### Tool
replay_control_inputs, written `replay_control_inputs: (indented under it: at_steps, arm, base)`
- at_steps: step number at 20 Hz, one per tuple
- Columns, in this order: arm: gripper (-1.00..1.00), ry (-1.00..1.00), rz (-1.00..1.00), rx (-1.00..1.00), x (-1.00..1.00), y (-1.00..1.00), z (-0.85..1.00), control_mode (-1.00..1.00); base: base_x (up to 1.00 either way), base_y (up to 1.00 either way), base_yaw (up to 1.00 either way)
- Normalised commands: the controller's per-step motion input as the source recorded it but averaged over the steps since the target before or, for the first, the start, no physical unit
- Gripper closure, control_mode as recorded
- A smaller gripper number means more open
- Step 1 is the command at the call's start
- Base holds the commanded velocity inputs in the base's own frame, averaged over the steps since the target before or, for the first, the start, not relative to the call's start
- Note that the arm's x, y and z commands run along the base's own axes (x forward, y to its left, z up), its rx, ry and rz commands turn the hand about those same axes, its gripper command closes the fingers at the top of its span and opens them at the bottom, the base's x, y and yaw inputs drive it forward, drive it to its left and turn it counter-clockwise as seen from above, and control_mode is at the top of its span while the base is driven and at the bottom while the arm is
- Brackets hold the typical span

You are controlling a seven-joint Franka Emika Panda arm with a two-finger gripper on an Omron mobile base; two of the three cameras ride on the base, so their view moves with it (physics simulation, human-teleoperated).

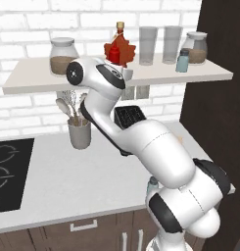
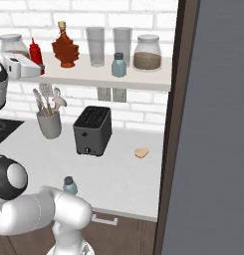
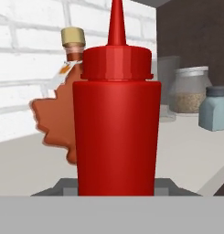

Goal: Put the shaker and condiment bottle from the counter next to their counterparts in the cabinet.

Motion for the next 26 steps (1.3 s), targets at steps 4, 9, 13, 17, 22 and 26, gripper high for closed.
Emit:
replay_control_inputs:
  at_steps: [4,9,13,17,22,26]
  arm:
    - [1.00,0.00,0.00,0.01,0.00,0.01,-0.04,-1.00]
    - [1.00,0.00,0.00,0.01,0.07,0.03,-0.07,-1.00]
    - [1.00,0.00,0.02,0.01,0.15,0.03,-0.01,-1.00]
    - [1.00,0.00,0.07,0.00,0.23,0.04,-0.01,-1.00]
    - [1.00,-0.02,0.08,0.00,0.10,0.12,-0.04,-1.00]
    - [1.00,0.00,0.06,0.00,0.04,0.07,-0.03,-1.00]
  base:
    - [0.00,0.00,0.00]
    - [0.00,0.00,0.00]
    - [0.00,0.00,0.00]
    - [0.00,0.00,0.00]
    - [0.00,0.00,0.00]
    - [0.00,0.00,0.00]
